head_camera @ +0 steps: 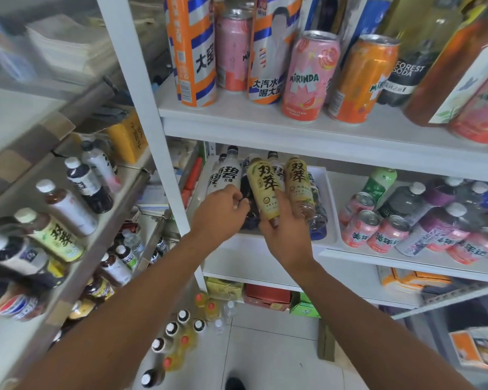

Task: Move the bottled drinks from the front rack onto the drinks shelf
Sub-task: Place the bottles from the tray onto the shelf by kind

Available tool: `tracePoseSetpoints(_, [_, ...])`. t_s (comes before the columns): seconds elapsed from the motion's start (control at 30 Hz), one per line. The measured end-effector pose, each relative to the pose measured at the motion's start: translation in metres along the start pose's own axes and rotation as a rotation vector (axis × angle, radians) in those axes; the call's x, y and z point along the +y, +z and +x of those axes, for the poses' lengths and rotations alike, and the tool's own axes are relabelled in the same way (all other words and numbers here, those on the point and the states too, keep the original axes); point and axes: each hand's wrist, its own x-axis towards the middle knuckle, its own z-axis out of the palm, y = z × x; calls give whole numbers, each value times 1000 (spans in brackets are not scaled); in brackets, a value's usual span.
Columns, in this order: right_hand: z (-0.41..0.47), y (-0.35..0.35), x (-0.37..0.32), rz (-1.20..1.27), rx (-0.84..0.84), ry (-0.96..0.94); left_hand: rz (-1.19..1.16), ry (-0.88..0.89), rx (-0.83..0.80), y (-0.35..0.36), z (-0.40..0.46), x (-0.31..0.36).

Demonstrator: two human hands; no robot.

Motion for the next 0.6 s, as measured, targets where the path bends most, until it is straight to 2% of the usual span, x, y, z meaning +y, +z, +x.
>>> tracePoseSetpoints(0.13, [-20,-2,-2,25,-1,-160,-179,-171,-68,2,-7,-1])
tracePoseSetpoints(0.23, [-31,0,-10,40,8,-265,-588,-277,-114,1,-18,-3])
tracePoseSetpoints(0.33, [-39,4,-18,60,-2,-385,-907,-271,-19,-3,-34,-9])
tracePoseSetpoints(0.47, [-38,5,-37,206,-75,-501,-1004,-281,177,-24,-56,-15])
tracePoseSetpoints(0.6, [-31,2,-79,423,-363,-388,-902,-262,345,-59,-80,-34])
